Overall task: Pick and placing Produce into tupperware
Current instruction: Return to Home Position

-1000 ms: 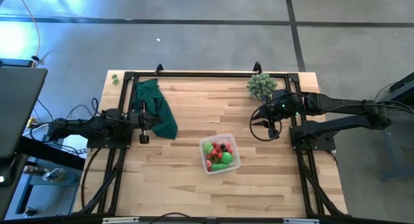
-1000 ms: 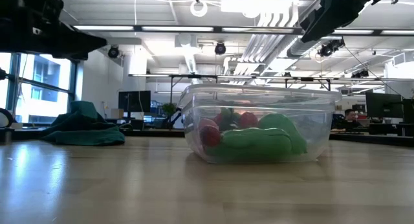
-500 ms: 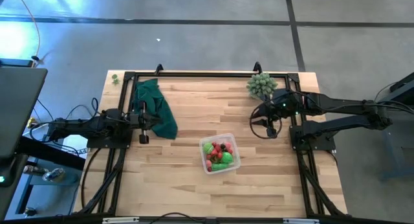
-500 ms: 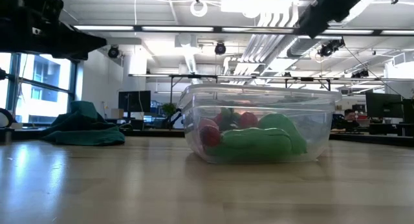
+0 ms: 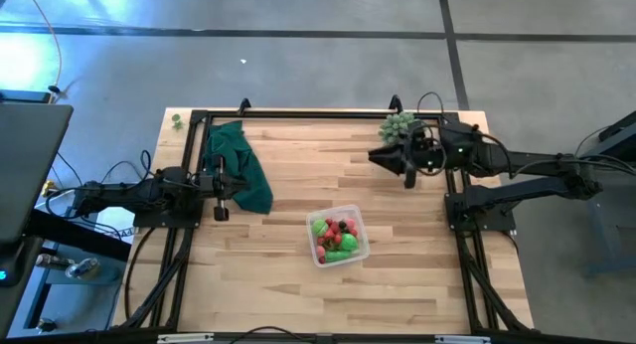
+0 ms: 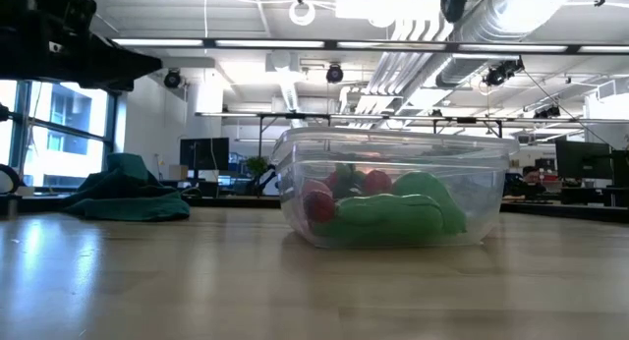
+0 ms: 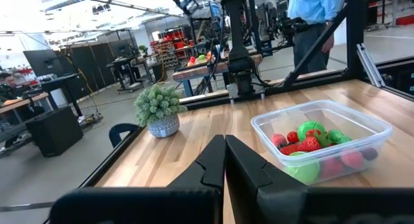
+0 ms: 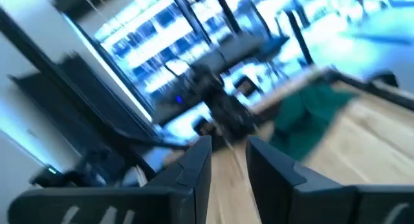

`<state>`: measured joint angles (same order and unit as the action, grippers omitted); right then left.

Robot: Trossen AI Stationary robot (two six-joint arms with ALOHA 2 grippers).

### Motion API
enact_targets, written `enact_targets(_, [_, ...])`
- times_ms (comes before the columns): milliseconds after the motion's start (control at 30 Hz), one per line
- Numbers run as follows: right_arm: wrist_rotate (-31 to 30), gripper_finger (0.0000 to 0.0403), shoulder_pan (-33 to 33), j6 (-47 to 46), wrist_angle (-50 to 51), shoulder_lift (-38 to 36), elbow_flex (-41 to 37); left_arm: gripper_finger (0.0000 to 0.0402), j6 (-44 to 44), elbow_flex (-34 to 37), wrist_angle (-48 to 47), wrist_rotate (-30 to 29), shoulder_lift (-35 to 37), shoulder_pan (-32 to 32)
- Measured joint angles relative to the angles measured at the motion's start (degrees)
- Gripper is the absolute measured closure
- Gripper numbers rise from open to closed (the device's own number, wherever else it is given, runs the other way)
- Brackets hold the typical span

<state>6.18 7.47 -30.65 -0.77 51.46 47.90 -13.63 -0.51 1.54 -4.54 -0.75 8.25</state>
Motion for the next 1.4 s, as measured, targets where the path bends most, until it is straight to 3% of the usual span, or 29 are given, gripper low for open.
enact_targets(133, [4.34,0.0313,1.22,2.90,-8.88,-1.20,0.21,0.0399,0.00,-0.02,0.00,0.00,0.00,0.00])
enact_targets(300, [7.41,0.0313,3.86,10.35,-6.59,-9.82,4.80,0.0399,0.00,-0.02,0.02,0.02,0.00,0.00])
enact_targets(533, [-3.12,0.0313,4.47,17.18,6.24,-27.65,5.78,0.0399,0.00,-0.04,0.02,0.01,0.00,0.00])
enact_targets(767, [-9.89,0.0319,4.45,13.53,2.04,-39.45,-6.85,0.0399,0.00,-0.04,0.02,0.02,0.00,0.00])
enact_targets(933, [-8.96,0.0338,4.45,9.97,-12.85,-44.41,-19.22,0.0399,0.00,-0.04,0.02,0.00,0.00,0.00])
enact_targets(1400, [-7.41,0.0370,4.45,1.65,-33.16,-45.18,-42.84,0.0399,0.00,-0.04,0.02,0.00,0.00,0.00])
